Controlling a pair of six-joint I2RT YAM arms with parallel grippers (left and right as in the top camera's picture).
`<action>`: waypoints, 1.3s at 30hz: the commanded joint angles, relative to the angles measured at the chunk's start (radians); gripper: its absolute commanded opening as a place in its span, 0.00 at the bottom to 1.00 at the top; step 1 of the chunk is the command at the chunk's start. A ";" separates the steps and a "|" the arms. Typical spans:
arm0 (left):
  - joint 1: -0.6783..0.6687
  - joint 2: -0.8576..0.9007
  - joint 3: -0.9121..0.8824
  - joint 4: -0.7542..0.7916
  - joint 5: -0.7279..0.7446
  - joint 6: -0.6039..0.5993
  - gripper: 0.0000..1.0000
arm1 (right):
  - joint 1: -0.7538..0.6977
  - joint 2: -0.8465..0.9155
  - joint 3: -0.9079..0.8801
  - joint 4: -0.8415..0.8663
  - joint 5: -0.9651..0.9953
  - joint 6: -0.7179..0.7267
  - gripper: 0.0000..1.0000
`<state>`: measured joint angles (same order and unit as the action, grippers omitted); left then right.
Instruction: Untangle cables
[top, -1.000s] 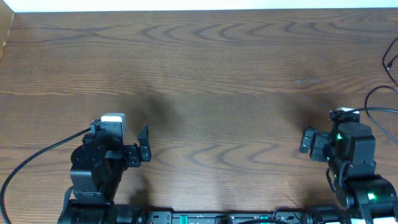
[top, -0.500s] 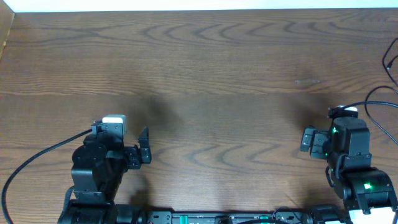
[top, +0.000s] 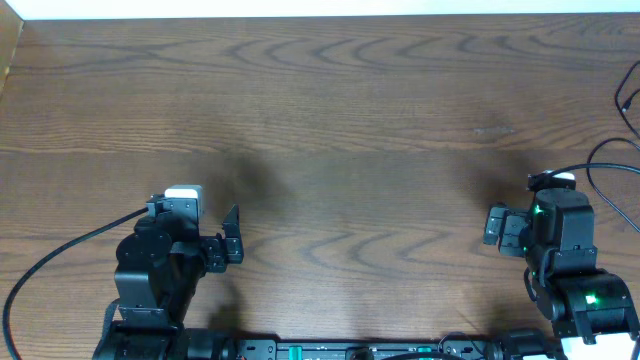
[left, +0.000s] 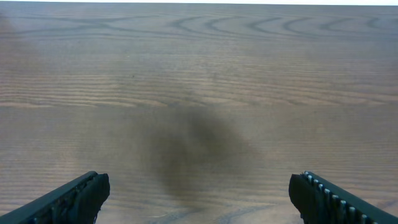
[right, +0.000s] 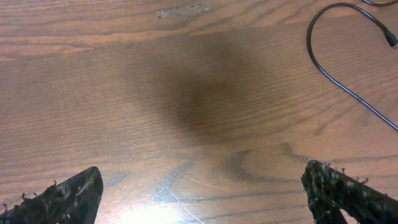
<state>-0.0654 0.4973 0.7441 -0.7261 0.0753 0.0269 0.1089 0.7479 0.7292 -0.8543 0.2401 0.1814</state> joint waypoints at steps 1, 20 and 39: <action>0.003 -0.003 -0.008 0.000 -0.009 0.014 0.98 | 0.006 -0.002 -0.006 -0.003 0.015 -0.003 0.99; 0.008 -0.041 -0.008 -0.012 -0.013 0.018 0.98 | 0.006 -0.002 -0.006 -0.003 0.015 -0.003 0.99; 0.015 -0.496 -0.010 -0.232 -0.035 -0.002 0.98 | 0.006 -0.002 -0.006 -0.003 0.015 -0.003 0.99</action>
<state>-0.0593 0.0422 0.7406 -0.9482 0.0490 0.0265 0.1089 0.7479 0.7284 -0.8558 0.2436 0.1814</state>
